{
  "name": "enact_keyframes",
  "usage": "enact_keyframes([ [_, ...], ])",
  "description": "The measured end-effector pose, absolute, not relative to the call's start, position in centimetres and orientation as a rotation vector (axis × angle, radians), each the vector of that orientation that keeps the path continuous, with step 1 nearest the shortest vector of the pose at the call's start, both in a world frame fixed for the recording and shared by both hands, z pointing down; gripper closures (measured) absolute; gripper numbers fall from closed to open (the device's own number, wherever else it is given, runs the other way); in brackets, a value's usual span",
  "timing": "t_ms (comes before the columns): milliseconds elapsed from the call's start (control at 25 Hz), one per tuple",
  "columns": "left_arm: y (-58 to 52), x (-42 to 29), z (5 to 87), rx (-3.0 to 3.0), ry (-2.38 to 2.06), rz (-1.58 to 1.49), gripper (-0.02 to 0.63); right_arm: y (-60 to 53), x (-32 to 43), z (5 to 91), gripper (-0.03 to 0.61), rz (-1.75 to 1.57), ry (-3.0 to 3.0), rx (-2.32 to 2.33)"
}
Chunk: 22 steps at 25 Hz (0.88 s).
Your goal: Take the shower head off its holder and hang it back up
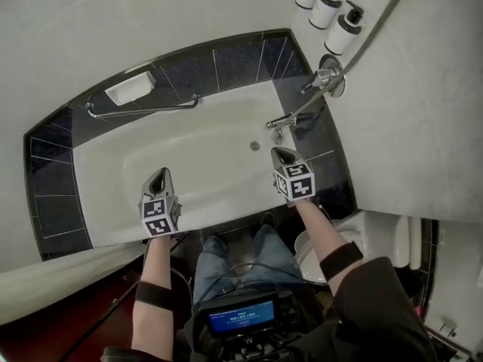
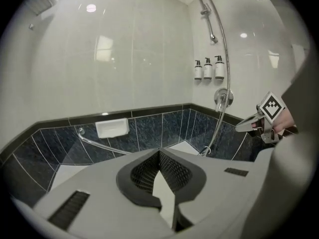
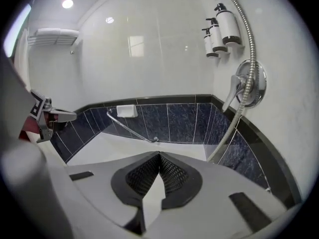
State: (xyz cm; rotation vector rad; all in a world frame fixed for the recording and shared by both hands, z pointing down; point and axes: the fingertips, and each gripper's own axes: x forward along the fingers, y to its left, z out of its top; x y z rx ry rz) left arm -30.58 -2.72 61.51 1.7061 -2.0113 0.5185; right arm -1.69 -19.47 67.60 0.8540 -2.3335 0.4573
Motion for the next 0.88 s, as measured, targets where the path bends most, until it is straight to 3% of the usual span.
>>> enact_keyframes([
  [320,-1.0,-31.8,56.2,1.72,-2.127,0.44,0.614,-18.0,1.3,62.0,0.554,0.48,-2.408,0.926],
  [880,0.6,-29.2,52.9,1.775,-2.105,0.386,0.614,-17.7,6.3,61.8,0.554,0.507,-2.384,1.008],
])
